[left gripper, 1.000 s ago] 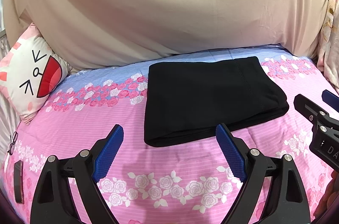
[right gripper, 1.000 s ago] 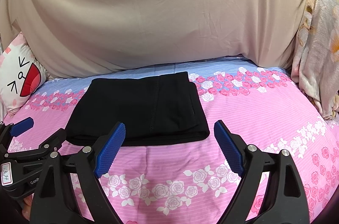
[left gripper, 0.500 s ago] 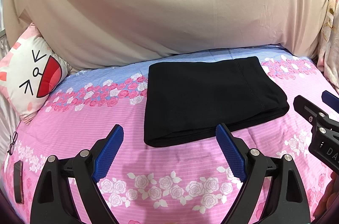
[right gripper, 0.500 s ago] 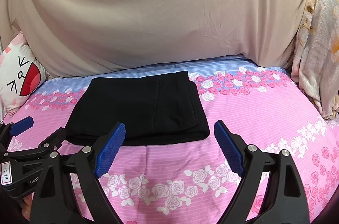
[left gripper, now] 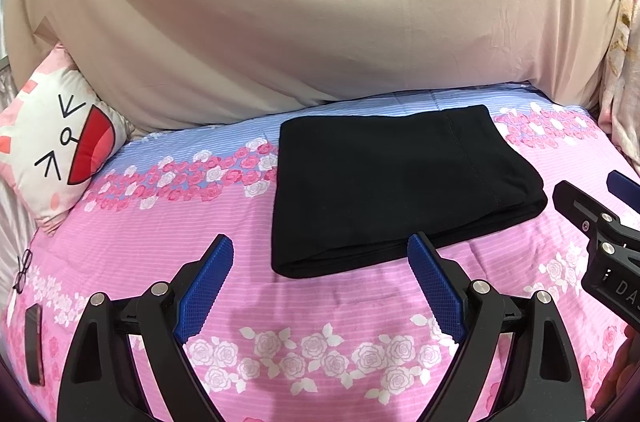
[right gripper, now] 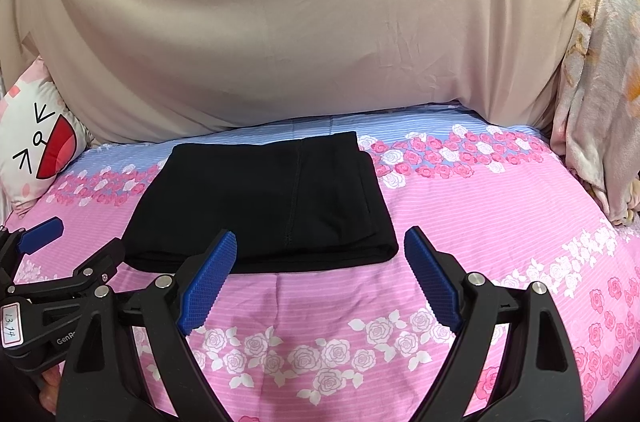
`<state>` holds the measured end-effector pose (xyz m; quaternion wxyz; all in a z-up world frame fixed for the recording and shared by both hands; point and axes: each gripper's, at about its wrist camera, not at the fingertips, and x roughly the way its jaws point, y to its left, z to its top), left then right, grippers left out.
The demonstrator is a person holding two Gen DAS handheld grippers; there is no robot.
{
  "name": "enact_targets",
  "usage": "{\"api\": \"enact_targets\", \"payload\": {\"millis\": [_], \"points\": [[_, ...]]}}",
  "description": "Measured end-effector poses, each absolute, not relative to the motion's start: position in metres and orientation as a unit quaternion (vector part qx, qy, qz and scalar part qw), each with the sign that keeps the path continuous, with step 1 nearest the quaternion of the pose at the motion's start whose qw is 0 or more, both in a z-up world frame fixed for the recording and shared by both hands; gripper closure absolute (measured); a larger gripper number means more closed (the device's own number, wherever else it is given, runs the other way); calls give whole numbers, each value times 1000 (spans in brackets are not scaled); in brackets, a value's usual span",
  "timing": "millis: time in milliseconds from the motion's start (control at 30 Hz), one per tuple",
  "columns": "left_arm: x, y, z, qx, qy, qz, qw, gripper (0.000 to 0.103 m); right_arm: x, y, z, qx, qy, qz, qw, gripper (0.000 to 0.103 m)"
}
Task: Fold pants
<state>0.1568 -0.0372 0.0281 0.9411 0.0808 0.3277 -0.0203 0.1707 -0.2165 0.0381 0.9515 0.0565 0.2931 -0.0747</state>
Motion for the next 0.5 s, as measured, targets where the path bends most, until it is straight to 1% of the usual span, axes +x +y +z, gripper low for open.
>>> {"api": "enact_targets", "payload": {"millis": [100, 433, 467, 500], "points": [[159, -34, 26, 65, 328, -34, 942, 17, 171, -218, 36, 57, 295, -75, 951, 19], [159, -27, 19, 71, 355, -22, 932, 17, 168, -218, 35, 55, 297, -79, 950, 19], [156, -27, 19, 73, 353, -19, 932, 17, 166, -218, 35, 54, 296, -78, 950, 18], [154, -27, 19, 76, 352, -17, 933, 17, 165, -216, 35, 51, 296, -78, 951, 13]]}}
